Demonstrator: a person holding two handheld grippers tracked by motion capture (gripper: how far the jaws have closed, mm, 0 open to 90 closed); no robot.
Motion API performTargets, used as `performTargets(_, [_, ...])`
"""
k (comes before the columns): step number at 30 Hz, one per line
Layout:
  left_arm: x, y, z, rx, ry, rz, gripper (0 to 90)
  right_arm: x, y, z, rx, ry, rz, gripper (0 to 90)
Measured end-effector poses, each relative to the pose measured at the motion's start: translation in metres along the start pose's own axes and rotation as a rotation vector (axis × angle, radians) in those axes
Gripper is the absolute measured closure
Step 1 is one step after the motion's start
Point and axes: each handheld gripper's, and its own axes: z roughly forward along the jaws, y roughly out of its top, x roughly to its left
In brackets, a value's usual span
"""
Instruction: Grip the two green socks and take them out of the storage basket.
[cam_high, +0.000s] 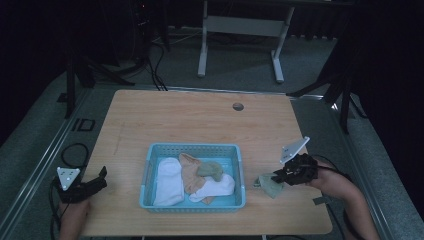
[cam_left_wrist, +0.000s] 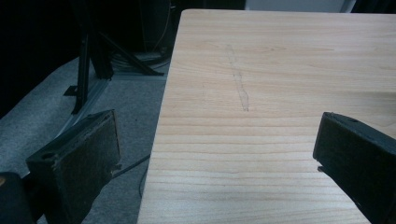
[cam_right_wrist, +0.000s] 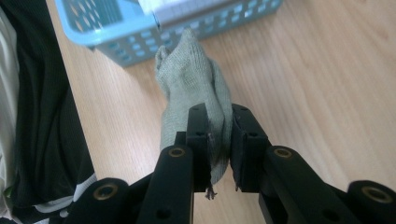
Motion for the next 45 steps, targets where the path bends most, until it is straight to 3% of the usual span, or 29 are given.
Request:
performTargets(12, [0.0, 0.0, 0.0, 0.001, 0.001, -0.001, 0.4, -0.005, -0.043, 0.032, 0.019, 0.035, 0.077, 79.1])
performTargets(25, [0.0, 0.0, 0.0, 0.002, -0.001, -0.001, 0.4, -0.011, -0.062, 0.07, 0.074, 0.039, 0.136, 79.1])
performTargets(29, [0.0, 0.0, 0.0, 0.002, -0.001, -0.002, 0.4, -0.014, -0.063, 0.07, 0.073, 0.035, 0.142, 78.2])
performTargets(35, [0.0, 0.0, 0.0, 0.002, -0.002, -0.001, 0.4, -0.017, -0.056, 0.057, 0.06, 0.0, 0.145, 67.2])
performTargets(39, [0.0, 0.0, 0.0, 0.001, -0.002, 0.0, 0.3, -0.019, -0.048, 0.048, 0.052, -0.022, 0.15, 63.0])
performTargets(45, [0.0, 0.0, 0.0, 0.003, -0.002, -0.001, 0.4, -0.019, -0.027, 0.034, 0.044, -0.045, 0.117, 61.2])
